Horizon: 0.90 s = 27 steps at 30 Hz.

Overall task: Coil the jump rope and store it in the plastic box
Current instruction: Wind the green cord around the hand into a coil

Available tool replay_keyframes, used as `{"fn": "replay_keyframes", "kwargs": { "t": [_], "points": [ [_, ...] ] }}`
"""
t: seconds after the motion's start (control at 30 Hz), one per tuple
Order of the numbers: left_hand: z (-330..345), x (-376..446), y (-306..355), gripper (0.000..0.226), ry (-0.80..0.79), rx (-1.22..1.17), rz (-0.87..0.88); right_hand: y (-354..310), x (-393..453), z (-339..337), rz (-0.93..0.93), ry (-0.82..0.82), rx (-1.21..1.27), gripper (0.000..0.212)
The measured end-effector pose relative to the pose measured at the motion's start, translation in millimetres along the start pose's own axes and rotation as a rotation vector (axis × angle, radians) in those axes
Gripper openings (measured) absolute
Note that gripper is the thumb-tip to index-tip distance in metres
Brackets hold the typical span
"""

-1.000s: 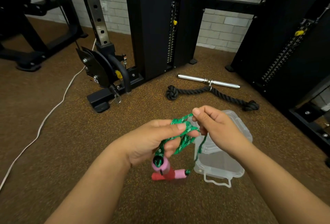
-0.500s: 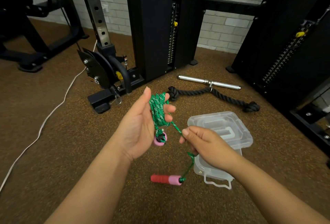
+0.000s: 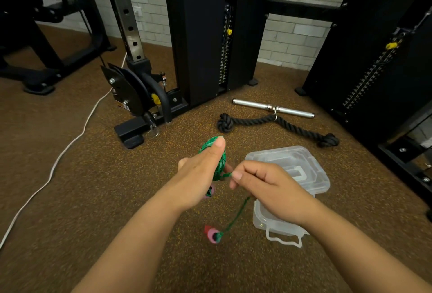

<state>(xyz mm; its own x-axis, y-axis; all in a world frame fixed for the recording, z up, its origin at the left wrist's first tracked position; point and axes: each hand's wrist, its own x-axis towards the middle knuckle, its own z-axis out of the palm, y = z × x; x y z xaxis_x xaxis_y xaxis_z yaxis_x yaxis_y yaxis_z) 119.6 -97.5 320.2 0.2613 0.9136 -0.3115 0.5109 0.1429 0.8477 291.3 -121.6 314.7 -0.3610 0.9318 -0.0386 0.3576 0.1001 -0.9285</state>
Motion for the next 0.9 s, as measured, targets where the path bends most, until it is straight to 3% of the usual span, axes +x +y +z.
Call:
{"fn": "replay_keyframes", "kwargs": {
  "t": [0.17, 0.3, 0.4, 0.5, 0.63, 0.9],
  "points": [
    [-5, 0, -2, 0.097, -0.093, -0.005, 0.037, -1, 4, -11, 0.008, 0.093, 0.129, 0.022],
    [-8, -1, 2, 0.102, -0.206, -0.039, 0.074, 5, 8, -13, -0.011, 0.181, 0.017, 0.023],
    [-10, -2, 6, 0.073, -0.276, -0.055, 0.069, 4, 10, -9, -0.025, 0.233, -0.032, 0.024],
    [-7, -1, 6, 0.038, -0.353, -0.216, 0.078, 4, 11, -11, -0.036, 0.284, -0.011, 0.026],
    [-8, 3, 5, 0.044, -0.355, -0.374, 0.114, 12, 12, -17, -0.004, 0.304, 0.04, 0.032],
    [-9, 2, 6, 0.023, -0.285, -0.658, 0.131, 16, 13, -13, -0.023, 0.196, 0.093, 0.026]
  ]
}}
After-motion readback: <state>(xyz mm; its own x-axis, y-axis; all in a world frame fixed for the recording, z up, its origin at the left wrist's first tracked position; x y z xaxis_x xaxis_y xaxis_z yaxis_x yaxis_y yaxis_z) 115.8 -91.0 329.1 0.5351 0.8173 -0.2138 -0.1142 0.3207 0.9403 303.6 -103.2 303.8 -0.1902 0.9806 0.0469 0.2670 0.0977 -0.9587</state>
